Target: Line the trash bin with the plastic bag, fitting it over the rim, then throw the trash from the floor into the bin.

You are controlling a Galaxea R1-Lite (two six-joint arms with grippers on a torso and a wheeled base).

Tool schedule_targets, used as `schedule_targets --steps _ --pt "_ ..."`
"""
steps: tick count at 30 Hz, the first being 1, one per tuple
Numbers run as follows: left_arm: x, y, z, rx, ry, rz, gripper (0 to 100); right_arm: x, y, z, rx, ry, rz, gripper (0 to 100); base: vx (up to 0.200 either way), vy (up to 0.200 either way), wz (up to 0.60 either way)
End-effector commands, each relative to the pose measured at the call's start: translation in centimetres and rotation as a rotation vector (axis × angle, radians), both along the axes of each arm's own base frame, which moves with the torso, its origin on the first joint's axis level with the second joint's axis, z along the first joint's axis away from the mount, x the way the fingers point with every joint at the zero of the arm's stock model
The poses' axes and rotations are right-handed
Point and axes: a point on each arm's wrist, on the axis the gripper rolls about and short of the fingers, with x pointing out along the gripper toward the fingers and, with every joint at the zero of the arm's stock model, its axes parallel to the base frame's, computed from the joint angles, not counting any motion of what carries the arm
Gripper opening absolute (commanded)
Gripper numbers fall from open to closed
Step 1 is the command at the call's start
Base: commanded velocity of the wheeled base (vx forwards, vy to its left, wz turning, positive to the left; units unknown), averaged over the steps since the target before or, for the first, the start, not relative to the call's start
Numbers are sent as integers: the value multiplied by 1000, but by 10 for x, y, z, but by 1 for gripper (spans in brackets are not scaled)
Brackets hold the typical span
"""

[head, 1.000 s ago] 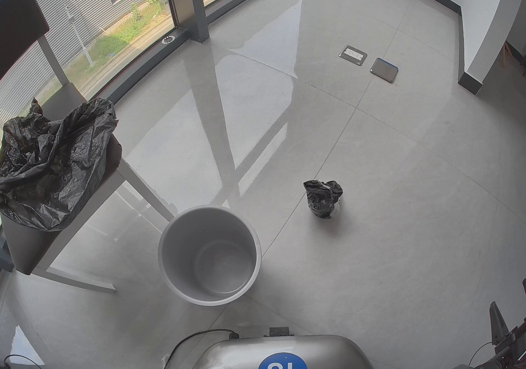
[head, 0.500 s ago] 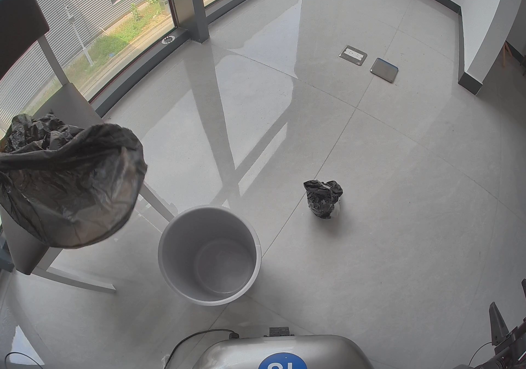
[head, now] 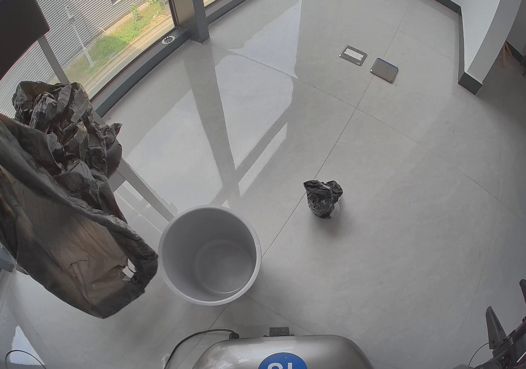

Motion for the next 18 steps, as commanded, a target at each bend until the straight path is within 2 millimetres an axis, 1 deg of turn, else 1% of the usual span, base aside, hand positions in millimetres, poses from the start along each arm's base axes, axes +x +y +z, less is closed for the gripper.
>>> schedule_targets --steps 1,3,5,9,12,13,15,16,17,18 --pt "-12 0 8 18 -35 -207 0 1 0 -4 -6 19 14 100 0 0 0" --pt "-14 2 7 30 -44 -283 0 2 0 -4 -9 31 16 100 0 0 0" --pt "-12 3 6 57 -57 -316 0 4 0 -4 -9 48 2 100 0 0 0" --pt "12 9 -3 180 -86 -340 0 4 0 -3 -1 58 -45 100 0 0 0" --pt "25 12 -13 270 -78 -355 0 5 -1 -3 23 72 -112 100 0 0 0" --pt "26 13 -14 279 -77 -356 0 5 0 -3 23 73 -112 100 0 0 0" --pt "34 15 -21 360 -64 -330 0 6 0 -4 0 76 -102 100 0 0 0" --pt "34 15 -21 364 -61 -327 0 6 0 -4 0 76 -102 100 0 0 0" --pt "42 17 -26 424 -51 -287 0 6 0 -3 -1 74 -101 100 0 0 0" --pt "45 18 -27 455 -51 -271 0 6 0 -3 -4 74 -99 100 0 0 0"
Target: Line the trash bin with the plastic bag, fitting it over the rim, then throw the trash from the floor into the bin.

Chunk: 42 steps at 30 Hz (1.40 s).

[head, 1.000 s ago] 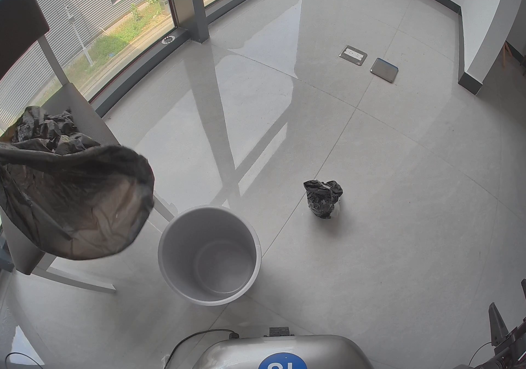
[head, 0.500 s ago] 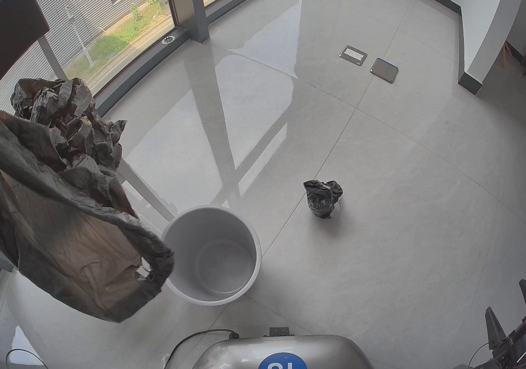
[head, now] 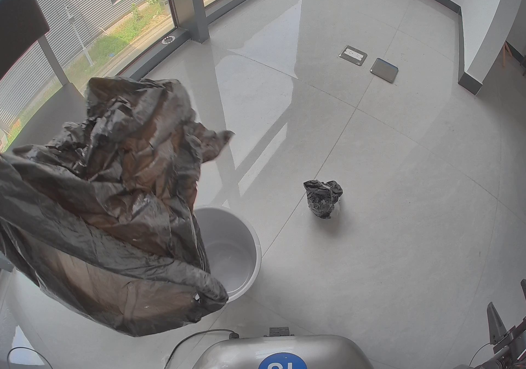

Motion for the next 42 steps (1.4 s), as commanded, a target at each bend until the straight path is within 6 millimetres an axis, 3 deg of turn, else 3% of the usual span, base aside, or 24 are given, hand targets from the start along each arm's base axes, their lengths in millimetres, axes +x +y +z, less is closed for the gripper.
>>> schedule_targets --steps 1,6,8,9,10,12,19,22,23,28,33,40,42 --pt "36 9 -16 134 73 81 0 3 0 -4 -12 36 -23 100 0 0 0" --pt "42 6 -11 151 53 46 0 3 1 -2 -13 19 3 100 0 0 0" --pt "42 6 -10 151 50 50 0 0 1 13 0 -38 24 100 0 0 0" --pt "45 5 -10 163 46 55 0 1 2 62 32 -85 106 100 0 0 0" --pt "44 4 -9 166 42 50 0 9 2 74 54 -35 118 100 0 0 0" --pt "47 3 -9 166 54 32 0 21 2 73 68 48 117 100 0 0 0" --pt "49 1 -1 131 47 24 0 25 4 77 21 91 239 100 0 0 0" --pt "54 1 10 100 47 63 0 36 4 92 26 161 244 100 0 0 0" --pt "59 -1 15 106 43 62 0 52 4 102 32 227 247 100 0 0 0" --pt "70 -9 14 149 54 51 0 89 9 107 39 362 314 100 0 0 0" --pt "99 -36 9 234 57 41 0 125 25 112 24 488 436 100 0 0 0" --pt "120 -66 23 215 32 12 0 164 50 126 41 551 531 100 0 0 0" --pt "120 -67 23 213 33 12 0 164 51 126 43 552 533 100 0 0 0"
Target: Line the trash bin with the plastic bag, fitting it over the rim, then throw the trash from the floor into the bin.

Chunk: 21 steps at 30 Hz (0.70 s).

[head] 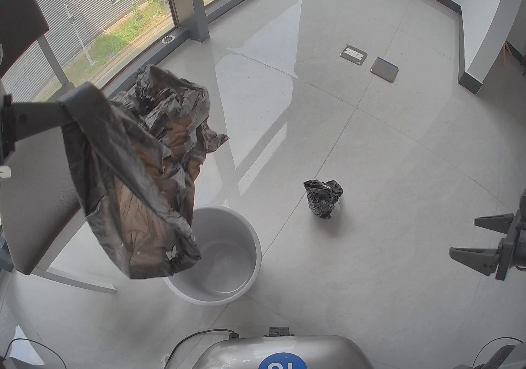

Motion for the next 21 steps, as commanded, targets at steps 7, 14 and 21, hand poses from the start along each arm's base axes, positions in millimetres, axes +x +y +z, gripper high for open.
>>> schedule_targets --steps 7,14,21 --pt "36 -35 38 -87 12 -3 0 88 68 -15 -10 157 185 100 0 0 0" --pt "37 -39 41 -142 45 -7 0 141 116 -36 -9 78 272 100 0 0 0" --pt "45 -44 43 -160 50 -2 0 184 171 -41 32 20 353 100 0 0 0"
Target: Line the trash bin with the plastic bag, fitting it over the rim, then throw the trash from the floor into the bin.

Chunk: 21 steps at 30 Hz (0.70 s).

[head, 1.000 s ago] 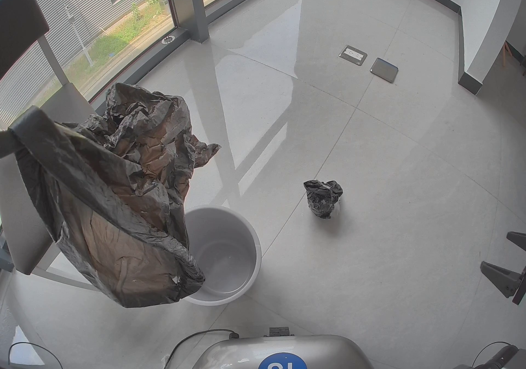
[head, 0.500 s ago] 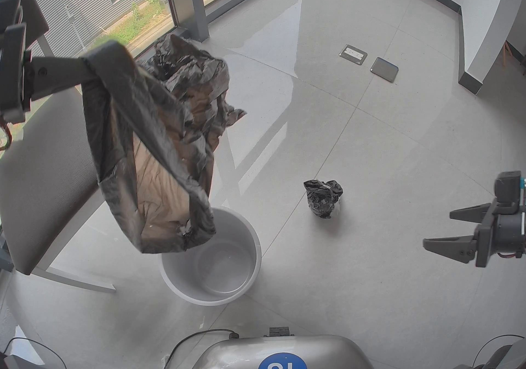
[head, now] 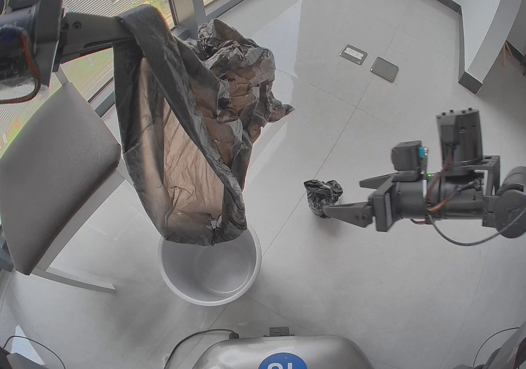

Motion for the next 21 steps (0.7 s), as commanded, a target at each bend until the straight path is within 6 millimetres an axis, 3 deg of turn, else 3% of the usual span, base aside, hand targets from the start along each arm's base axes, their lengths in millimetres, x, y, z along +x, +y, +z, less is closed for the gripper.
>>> schedule_targets --steps 1,8,13,21 --pt "10 -8 1 -16 17 0 0 38 59 -23 7 12 88 100 0 0 0" --pt "21 -14 1 -28 20 38 0 33 87 -20 31 2 151 100 0 0 0" --pt "37 -23 0 -32 -9 110 0 25 97 -20 31 3 184 100 0 0 0" --pt "38 -24 6 -46 -19 108 0 27 107 -22 36 -3 203 100 0 0 0"
